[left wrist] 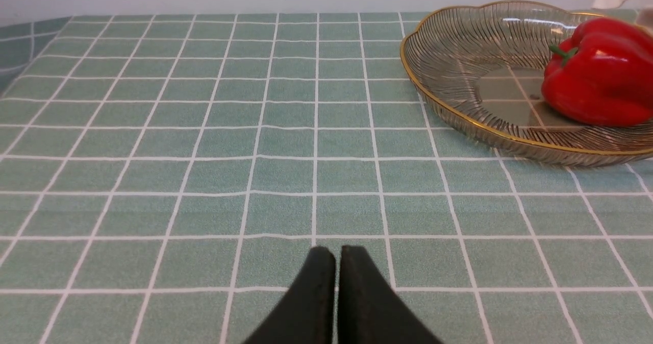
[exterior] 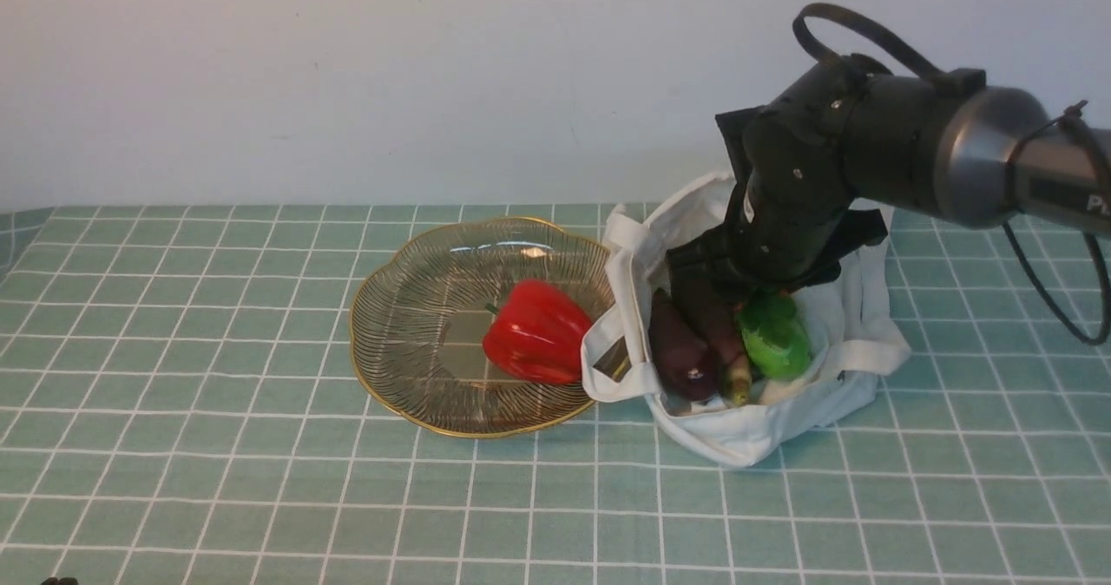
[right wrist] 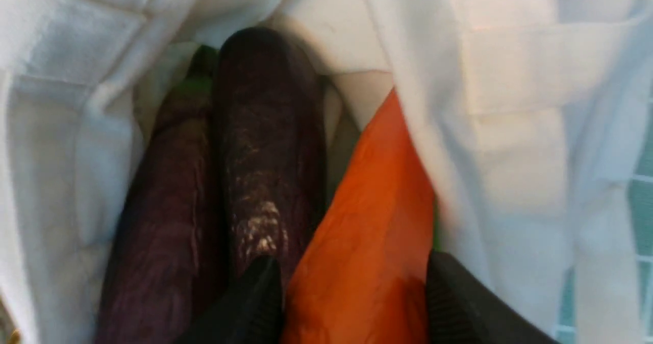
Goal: Take vegetables from cloth bag on blue coffee tablecloth place on plate.
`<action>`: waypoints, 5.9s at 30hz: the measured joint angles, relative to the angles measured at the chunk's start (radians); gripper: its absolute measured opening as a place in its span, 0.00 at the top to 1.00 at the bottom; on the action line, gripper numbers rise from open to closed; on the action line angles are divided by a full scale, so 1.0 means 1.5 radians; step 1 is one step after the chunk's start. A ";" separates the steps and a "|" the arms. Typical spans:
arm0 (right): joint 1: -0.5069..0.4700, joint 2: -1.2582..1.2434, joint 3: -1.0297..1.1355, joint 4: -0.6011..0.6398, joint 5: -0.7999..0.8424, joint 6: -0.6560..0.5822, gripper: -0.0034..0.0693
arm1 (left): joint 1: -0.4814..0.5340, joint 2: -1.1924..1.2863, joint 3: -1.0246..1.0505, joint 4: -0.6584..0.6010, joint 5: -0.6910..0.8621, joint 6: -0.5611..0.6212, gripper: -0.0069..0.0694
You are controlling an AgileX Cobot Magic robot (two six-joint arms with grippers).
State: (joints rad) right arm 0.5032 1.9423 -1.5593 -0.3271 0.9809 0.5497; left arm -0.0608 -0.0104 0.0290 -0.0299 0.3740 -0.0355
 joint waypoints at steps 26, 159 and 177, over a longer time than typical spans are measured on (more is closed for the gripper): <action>0.109 0.069 -0.126 0.358 -0.175 -0.212 0.50 | 0.000 0.000 0.000 0.000 0.000 0.000 0.91; -0.277 -1.302 1.057 0.236 -0.414 -0.417 0.97 | 0.000 0.000 0.000 0.000 0.000 0.000 0.91; -0.277 -1.302 1.057 0.236 -0.414 -0.417 0.97 | 0.000 0.000 0.000 0.000 0.000 0.000 0.91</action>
State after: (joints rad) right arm 0.0878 -0.0110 0.0256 0.0265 0.3595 -0.0757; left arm -0.0608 -0.0104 0.0290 -0.0302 0.3740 -0.0355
